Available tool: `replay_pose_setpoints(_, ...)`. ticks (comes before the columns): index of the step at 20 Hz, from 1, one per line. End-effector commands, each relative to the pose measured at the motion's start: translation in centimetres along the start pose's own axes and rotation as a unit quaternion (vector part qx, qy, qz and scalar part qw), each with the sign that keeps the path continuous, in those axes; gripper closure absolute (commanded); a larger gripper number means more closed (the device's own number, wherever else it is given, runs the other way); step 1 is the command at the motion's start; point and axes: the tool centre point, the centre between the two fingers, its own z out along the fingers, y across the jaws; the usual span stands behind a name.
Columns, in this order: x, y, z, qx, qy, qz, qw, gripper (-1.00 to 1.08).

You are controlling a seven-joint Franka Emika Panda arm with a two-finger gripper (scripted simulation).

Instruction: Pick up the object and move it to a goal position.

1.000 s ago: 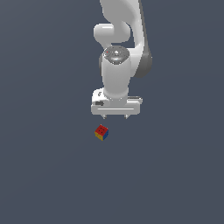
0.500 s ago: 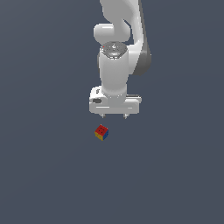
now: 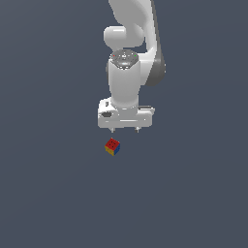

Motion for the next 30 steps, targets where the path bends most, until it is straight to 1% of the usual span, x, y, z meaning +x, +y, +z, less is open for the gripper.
replay_pose_setpoints(1, 0.0, 0.3, 0.4, -0.001, -0.001, -0.018, 0.9998, -0.92)
replay_pose_setpoints(5, 0.0, 0.8, 1.2, -0.003, -0.002, -0.055, 0.9985, -0.92)
replay_pose_setpoints(8, -0.1, 1.3, 2.0, -0.004, -0.004, -0.089, 0.9960, -0.92)
replay_pose_setpoints(11, -0.1, 1.9, 2.8, -0.005, -0.005, -0.127, 0.9919, -0.92)
replay_pose_setpoints(15, -0.2, 2.6, 3.9, -0.006, -0.008, -0.177, 0.9842, -0.92)
replay_pose_setpoints(18, -0.3, 3.1, 4.7, -0.006, -0.009, -0.214, 0.9768, -0.92)
replay_pose_setpoints(22, -0.4, 3.8, 5.8, -0.006, -0.011, -0.263, 0.9648, -0.92)
replay_pose_setpoints(26, -0.6, 4.5, 6.8, -0.005, -0.013, -0.311, 0.9503, -0.92)
replay_pose_setpoints(30, -0.7, 5.1, 7.9, -0.003, -0.014, -0.358, 0.9336, -0.92)
